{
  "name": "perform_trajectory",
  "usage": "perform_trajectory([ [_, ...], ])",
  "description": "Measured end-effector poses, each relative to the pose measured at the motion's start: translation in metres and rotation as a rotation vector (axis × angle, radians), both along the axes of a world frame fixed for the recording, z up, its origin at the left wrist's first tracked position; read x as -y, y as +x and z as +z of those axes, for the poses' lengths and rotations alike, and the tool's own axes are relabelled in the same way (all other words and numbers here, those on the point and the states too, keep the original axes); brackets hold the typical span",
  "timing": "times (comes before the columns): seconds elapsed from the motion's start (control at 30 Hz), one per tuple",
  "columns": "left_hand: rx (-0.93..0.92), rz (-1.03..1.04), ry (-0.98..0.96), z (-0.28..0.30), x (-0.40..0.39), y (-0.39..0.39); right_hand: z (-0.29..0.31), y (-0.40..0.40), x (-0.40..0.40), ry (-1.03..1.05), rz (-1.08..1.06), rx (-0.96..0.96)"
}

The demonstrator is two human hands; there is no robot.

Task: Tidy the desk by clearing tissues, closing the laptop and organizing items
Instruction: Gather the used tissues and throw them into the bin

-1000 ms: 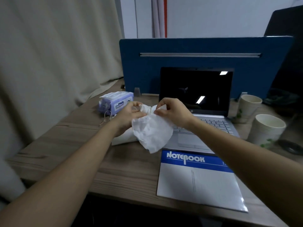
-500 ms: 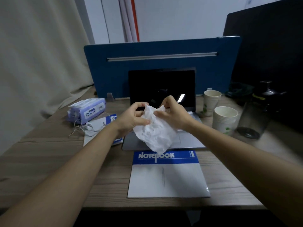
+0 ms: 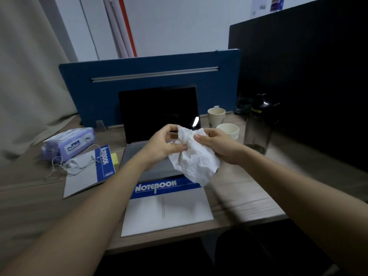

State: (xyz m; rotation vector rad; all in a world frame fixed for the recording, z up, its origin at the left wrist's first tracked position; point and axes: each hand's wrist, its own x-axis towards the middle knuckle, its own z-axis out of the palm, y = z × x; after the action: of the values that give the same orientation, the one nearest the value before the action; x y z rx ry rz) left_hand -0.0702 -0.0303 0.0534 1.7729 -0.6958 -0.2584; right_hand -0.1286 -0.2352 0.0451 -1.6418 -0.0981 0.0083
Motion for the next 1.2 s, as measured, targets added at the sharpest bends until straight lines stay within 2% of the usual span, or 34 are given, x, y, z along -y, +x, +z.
perform_trajectory([
  [0.17,0.184,0.094,0.039,-0.008,0.042,-0.023,-0.004,-0.029,0.034,-0.020,-0.101,0.015],
  [0.27,0.214,0.088,0.086,-0.017,0.069,-0.038,-0.010,-0.054,0.061,-0.022,-0.139,-0.004],
  [0.53,0.082,-0.010,0.012,-0.049,0.160,-0.106,-0.030,-0.135,0.149,0.026,-0.128,-0.055],
  [0.77,-0.044,-0.036,-0.015,-0.096,0.223,-0.183,-0.060,-0.194,0.227,-0.031,-0.019,-0.230],
  [1.0,-0.090,-0.089,-0.081,-0.149,0.251,-0.245,-0.094,-0.234,0.269,0.036,0.159,-0.331],
  [1.2,-0.303,-0.168,0.016,-0.229,0.267,-0.270,-0.175,-0.274,0.283,-0.052,0.026,-0.506],
])
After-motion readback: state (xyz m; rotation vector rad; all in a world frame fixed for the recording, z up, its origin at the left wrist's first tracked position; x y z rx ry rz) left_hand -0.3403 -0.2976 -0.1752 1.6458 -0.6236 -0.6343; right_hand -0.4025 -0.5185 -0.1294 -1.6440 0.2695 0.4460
